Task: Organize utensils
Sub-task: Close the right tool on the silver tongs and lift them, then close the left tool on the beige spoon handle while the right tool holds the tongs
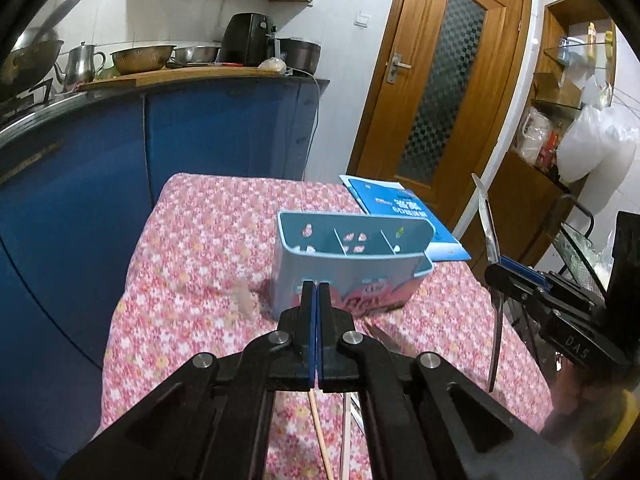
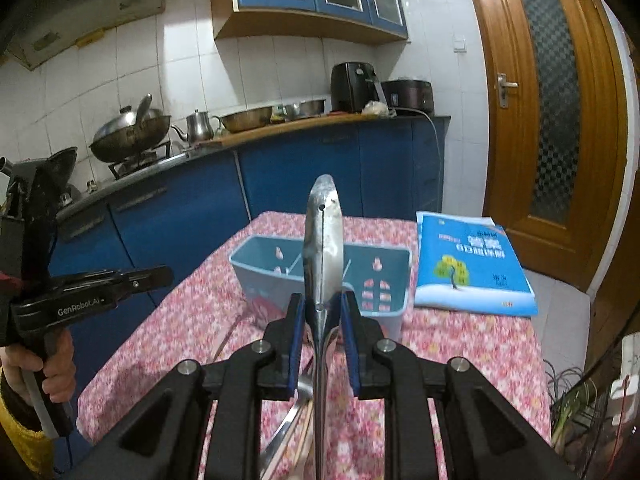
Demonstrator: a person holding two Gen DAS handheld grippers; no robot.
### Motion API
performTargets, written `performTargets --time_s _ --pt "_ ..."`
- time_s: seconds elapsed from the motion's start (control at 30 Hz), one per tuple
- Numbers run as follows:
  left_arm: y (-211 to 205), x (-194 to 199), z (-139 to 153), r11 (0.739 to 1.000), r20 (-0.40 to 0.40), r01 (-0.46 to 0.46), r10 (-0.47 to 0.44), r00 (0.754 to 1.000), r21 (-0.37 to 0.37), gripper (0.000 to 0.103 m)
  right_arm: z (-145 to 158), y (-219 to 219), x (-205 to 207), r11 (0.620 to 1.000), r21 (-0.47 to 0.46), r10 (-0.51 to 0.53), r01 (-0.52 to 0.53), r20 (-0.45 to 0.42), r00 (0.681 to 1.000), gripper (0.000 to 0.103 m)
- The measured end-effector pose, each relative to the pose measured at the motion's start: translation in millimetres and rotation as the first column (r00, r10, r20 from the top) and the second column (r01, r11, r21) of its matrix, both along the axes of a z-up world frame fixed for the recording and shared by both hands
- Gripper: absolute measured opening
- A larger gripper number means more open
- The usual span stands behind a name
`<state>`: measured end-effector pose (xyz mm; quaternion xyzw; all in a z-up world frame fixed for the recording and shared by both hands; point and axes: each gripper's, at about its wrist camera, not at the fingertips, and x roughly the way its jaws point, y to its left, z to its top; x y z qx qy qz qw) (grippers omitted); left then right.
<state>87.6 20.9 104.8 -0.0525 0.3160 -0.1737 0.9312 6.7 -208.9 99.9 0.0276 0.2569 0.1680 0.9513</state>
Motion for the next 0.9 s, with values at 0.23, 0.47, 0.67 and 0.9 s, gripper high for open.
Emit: performTargets --time_s 0.23,0.47,0.67,0.9 --pt "-3 26 -15 0.997 -0.116 -0.007 0.016 0.993 0.078 0.000 -1 -2 13 1.000 0.015 0.008 -0.007 -0.015 1.000 0.020" --pt "5 63 -55 0.989 -0.280 -0.049 0.086 0.956 0.137 0.004 -2 -7 20 0.999 0.035 0.011 -0.010 -0.026 1.000 0.020" --pt "14 87 -87 0.979 -0.364 -0.075 0.141 0.921 0.190 0.004 -4 -12 24 0.999 0.042 0.013 -0.012 -0.033 0.999 0.021" --pt "18 106 -110 0.977 -0.447 -0.081 0.163 0.879 0.197 0.004 -10 -19 32 0.999 0.053 0.011 -0.008 -0.059 0.998 0.021"
